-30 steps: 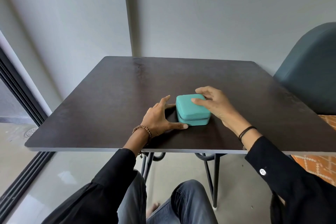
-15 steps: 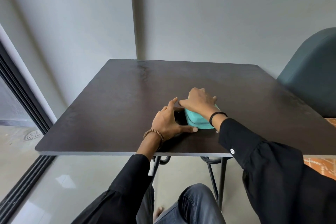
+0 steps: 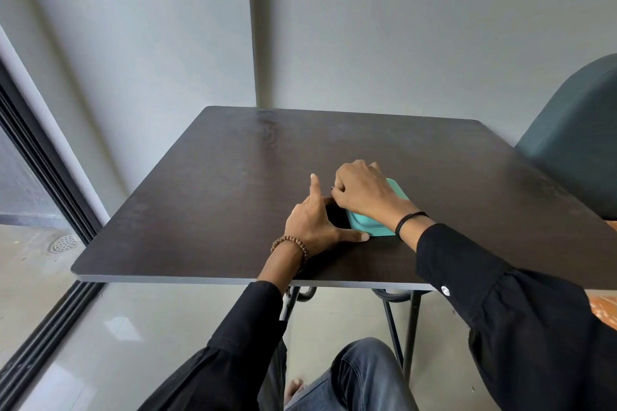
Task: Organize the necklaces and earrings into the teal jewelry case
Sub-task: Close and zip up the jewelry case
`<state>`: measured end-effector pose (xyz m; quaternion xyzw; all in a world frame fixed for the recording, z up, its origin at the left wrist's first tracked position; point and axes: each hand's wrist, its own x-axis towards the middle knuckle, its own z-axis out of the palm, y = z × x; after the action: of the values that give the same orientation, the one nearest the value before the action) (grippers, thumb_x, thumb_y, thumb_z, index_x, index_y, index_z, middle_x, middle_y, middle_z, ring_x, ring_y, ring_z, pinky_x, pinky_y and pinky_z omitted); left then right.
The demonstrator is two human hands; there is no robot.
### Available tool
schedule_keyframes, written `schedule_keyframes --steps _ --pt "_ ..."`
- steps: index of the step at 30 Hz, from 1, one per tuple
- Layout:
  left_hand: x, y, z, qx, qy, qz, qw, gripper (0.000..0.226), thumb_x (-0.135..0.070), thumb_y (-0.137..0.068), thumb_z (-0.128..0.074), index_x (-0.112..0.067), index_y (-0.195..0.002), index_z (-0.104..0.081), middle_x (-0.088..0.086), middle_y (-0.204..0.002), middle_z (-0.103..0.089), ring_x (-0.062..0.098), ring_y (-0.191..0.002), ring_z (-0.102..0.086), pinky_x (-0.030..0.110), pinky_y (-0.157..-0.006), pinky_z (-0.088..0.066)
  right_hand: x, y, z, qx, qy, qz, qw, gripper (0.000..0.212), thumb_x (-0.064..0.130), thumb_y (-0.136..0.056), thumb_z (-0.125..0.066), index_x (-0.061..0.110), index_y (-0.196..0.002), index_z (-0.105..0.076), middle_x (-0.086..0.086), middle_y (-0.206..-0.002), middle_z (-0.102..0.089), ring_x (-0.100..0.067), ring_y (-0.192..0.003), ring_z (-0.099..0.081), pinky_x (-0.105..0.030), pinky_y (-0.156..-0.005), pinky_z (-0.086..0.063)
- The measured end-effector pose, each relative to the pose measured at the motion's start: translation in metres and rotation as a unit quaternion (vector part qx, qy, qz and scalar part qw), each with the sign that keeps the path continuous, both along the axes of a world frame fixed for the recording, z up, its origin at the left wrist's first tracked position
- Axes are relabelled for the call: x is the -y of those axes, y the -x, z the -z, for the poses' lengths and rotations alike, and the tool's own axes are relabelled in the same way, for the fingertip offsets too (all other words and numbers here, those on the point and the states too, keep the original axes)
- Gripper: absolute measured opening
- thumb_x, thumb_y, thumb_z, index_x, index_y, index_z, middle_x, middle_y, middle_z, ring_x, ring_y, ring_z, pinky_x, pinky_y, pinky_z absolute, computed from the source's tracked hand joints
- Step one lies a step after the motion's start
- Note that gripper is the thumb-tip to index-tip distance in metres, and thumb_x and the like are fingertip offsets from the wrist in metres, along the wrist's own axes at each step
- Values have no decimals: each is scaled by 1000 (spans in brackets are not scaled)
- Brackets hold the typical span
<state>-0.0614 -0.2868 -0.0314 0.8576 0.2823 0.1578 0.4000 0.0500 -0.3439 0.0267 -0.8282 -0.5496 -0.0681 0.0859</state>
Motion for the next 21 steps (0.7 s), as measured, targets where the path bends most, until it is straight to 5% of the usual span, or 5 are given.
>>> schedule_keyframes --steps 4,9,17,21 --pt "1 1 -1 3 3 4 1000 154 -57 -57 -89 -10 -152 23 -11 -131 -65 22 -127 -56 43 -106 -45 10 8 3 77 7 -43 996 18 16 -96 -49 9 -86 -62 -8 -97 -68 -28 -104 -55 -43 -91 -42" --pt "2 3 -2 0 -4 2 1000 148 -50 -62 -89 -10 -154 19 -6 -134 -62 22 -126 -56 38 -104 -45 26 15 9 133 21 -65 989 19 15 -95 -49 10 -107 -62 -6 -114 -62 -25 -116 -47 -37 -92 -36" --pt "8 8 -1 -6 -170 33 985 80 -43 -81 -72 -36 -150 -32 -4 -131 -61 20 -126 -48 38 -102 -38 67 40 4 127 38 -79 988 37 3 -87 -60 6 -124 -54 -10 -130 -46 -26 -124 -45 -38 -84 -52" --pt "5 9 1 -19 -173 44 984 79 -52 -82 -68 -46 -150 -29 -4 -135 -59 21 -128 -46 43 -105 -38 83 43 3 134 30 -94 986 35 4 -88 -57 13 -122 -55 -3 -121 -58 -24 -112 -59 -39 -70 -52"
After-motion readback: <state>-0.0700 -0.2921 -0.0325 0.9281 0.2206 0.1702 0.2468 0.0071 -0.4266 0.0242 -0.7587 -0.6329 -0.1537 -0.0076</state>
